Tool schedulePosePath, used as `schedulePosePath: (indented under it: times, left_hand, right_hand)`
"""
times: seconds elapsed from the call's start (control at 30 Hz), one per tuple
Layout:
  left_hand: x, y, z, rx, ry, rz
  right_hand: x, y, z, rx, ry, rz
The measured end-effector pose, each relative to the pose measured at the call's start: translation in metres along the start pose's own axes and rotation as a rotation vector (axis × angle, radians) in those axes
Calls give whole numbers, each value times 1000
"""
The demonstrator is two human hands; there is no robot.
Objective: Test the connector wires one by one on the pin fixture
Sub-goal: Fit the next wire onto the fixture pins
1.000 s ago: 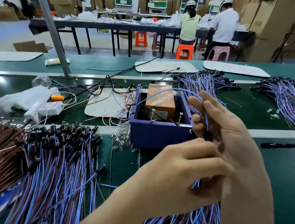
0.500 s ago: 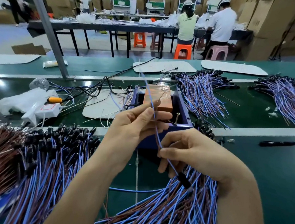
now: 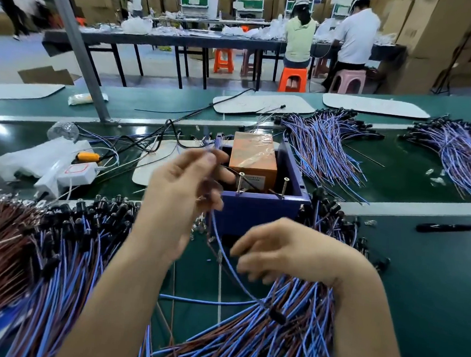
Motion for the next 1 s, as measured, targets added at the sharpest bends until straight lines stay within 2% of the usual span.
schedulePosePath:
  times: [0.07, 0.13, 0.23, 0.3, 0.47, 0.6, 0.73, 0.9, 1.0]
  left_hand:
    - [8, 23, -16, -194, -58, -118]
    - [12, 34, -25, -276, -82, -169]
    - [12, 36, -29, -295, -122, -192]
    - [14, 39, -34, -339, -168, -252]
    - [23, 46, -50, -595, -241, -406]
    - [28, 45, -59, -826, -246, -523]
    - [19, 40, -43, -892, -100, -456]
    - [11, 35, -14, -659, 82, -174]
    - [13, 43, -23, -571, 52, -208]
  right_hand:
    - [2, -24, -14, -159, -130, 209]
    - [10, -41, -25, -250, -270, 330]
    - [16, -44, -30, -290, -356, 299]
    - [18, -47, -29, -398, -373, 305]
    - [22, -71, -13, -539, -294, 561]
    - [27, -73, -18, -634, -348, 587]
    - [26, -68, -22, -566, -341, 549]
    - [20, -60, -27, -526, -355, 473]
    - [20, -61, -25, -563, -366, 458]
Point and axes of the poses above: each hand's wrist, its own x-axis away from the middle knuckle, its own y-axis out of the palm, z = x × y, the point moved 10 cm from there along -x, towards the middle knuckle, and after that the axes turned 3 degrees about y, right-handed, at the moved point
